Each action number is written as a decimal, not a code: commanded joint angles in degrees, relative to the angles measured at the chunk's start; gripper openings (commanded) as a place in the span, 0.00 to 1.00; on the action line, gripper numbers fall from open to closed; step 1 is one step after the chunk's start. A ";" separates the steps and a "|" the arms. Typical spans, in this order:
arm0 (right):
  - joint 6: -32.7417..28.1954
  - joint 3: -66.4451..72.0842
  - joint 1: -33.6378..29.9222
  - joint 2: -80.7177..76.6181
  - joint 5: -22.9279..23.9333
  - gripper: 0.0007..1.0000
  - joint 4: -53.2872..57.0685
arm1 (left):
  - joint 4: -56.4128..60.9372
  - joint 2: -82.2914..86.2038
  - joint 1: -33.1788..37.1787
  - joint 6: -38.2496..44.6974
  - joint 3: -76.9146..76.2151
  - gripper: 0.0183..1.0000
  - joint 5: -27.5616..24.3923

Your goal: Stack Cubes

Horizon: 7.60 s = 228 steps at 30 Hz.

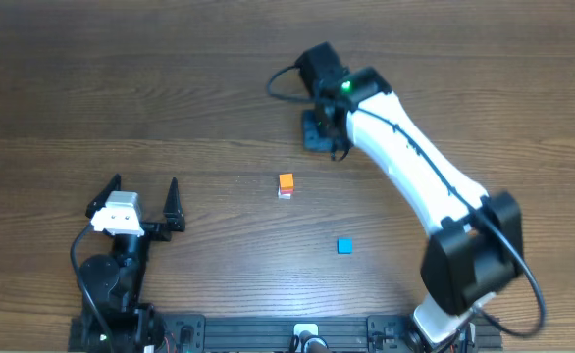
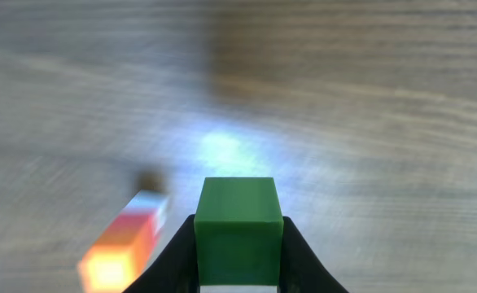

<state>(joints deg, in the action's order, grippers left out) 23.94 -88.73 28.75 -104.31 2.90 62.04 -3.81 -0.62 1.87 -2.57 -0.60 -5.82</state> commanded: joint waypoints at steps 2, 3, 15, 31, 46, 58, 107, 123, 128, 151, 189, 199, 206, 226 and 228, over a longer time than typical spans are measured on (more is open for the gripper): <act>6.34 -0.85 7.93 3.28 1.49 0.07 2.82 | -0.07 0.24 0.28 0.83 0.28 1.00 -0.59; 7.13 -0.85 8.85 3.28 1.49 0.07 2.99 | -0.07 0.24 0.28 0.83 0.28 1.00 -0.59; 16.02 -0.83 15.54 1.36 1.46 0.06 4.28 | -0.07 0.24 0.28 0.83 0.28 1.00 -0.59; 17.40 -0.83 15.58 -2.86 1.49 0.05 3.93 | -0.07 0.24 0.28 0.83 0.28 1.00 -0.59; 17.40 -0.83 15.50 -4.57 1.46 0.06 3.32 | -0.07 0.24 0.28 0.83 0.28 1.00 -0.59; 17.73 -0.72 15.50 -4.59 2.80 0.08 3.30 | -0.07 0.24 0.28 0.83 0.28 1.00 -0.59; 17.27 -1.25 15.89 -3.80 1.42 0.99 6.05 | -0.07 0.24 0.28 0.83 0.28 1.00 -0.59; 18.93 13.88 25.35 17.22 4.96 0.99 11.06 | -0.07 0.24 0.28 0.83 0.28 1.00 -0.59; 21.09 25.66 24.87 23.47 4.79 0.99 3.72 | -0.07 0.24 0.28 0.83 0.28 1.00 -0.59; 26.27 51.74 17.66 30.38 3.56 0.99 -14.56 | -0.07 0.24 0.28 0.83 0.28 1.00 -0.59; 11.76 51.71 10.05 24.24 -3.74 0.86 -20.70 | -0.07 0.24 0.28 0.83 0.28 1.00 -0.59; 12.41 51.71 9.90 22.43 -3.96 0.78 -21.42 | -0.07 0.24 0.28 0.83 0.28 1.00 -0.59; 12.70 51.71 9.90 22.40 -3.96 0.65 -21.40 | -0.07 0.24 0.28 0.83 0.28 1.00 -0.59; 13.77 51.71 9.97 21.14 -3.93 0.40 -21.59 | -0.07 0.24 0.28 0.83 0.28 1.00 -0.59; 13.77 51.71 9.97 21.14 -3.93 0.36 -21.59 | -0.07 0.24 0.28 0.83 0.28 1.00 -0.59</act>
<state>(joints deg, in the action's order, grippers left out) 37.47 -37.47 39.07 -82.70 -1.02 40.60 -3.81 -0.62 1.87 -2.57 -0.60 -5.82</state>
